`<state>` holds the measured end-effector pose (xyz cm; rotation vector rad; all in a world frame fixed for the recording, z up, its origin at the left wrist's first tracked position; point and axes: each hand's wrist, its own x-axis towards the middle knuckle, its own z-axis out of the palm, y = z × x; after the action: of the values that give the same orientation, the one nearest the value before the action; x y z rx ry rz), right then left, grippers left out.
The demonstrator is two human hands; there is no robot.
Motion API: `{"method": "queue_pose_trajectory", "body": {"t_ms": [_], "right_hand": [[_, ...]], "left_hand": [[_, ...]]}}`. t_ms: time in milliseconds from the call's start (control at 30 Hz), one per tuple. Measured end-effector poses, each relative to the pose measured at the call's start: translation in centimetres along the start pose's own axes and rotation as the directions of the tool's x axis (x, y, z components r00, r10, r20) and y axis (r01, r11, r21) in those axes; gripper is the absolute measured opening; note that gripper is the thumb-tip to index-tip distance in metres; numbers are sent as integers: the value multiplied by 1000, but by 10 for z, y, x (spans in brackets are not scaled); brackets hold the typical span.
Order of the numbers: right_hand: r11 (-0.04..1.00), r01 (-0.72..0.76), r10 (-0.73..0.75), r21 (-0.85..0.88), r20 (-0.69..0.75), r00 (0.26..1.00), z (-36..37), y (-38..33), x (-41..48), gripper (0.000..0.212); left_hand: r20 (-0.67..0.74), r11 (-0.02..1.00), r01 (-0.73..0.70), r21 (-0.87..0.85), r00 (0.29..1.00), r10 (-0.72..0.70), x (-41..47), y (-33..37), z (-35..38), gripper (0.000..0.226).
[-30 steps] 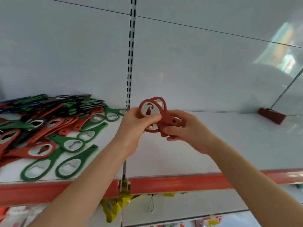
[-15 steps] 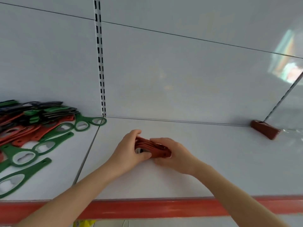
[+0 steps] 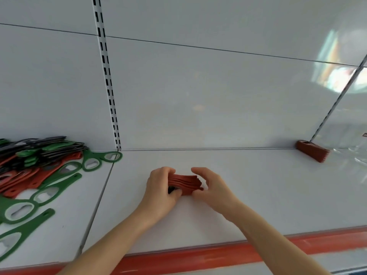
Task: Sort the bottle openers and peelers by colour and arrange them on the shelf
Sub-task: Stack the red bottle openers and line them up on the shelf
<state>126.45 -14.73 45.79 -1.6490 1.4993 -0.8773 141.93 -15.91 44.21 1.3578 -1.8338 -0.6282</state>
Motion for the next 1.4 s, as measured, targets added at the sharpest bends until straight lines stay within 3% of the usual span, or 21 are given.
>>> {"method": "queue_pose_trajectory", "body": {"t_ms": [200,433,567,900,1267,1400], "right_hand": [[997,-52,55,55,-51,997,14,-2,1,62],[996,-66,69,64,-46,997,4,-1,5,56],[998,-29,35,61,-98,995,4,-2,6,57],[998,-67,67,6,-83,994,13,6,2,59],[974,32,-40,-224,-32,999,2,12,7,50],[978,13,-12,-207,8,1000,-4,10,8,46]], "left_hand": [[30,985,119,-122,993,-116,3,9,4,69],[-21,992,100,-76,995,-102,8,0,0,50],[-58,990,96,-100,993,-102,6,2,1,53],[85,996,91,14,992,-92,5,2,13,65],[184,995,-16,99,983,-2,5,-9,0,64],[203,993,-72,89,978,53,8,-13,-19,56]]}}
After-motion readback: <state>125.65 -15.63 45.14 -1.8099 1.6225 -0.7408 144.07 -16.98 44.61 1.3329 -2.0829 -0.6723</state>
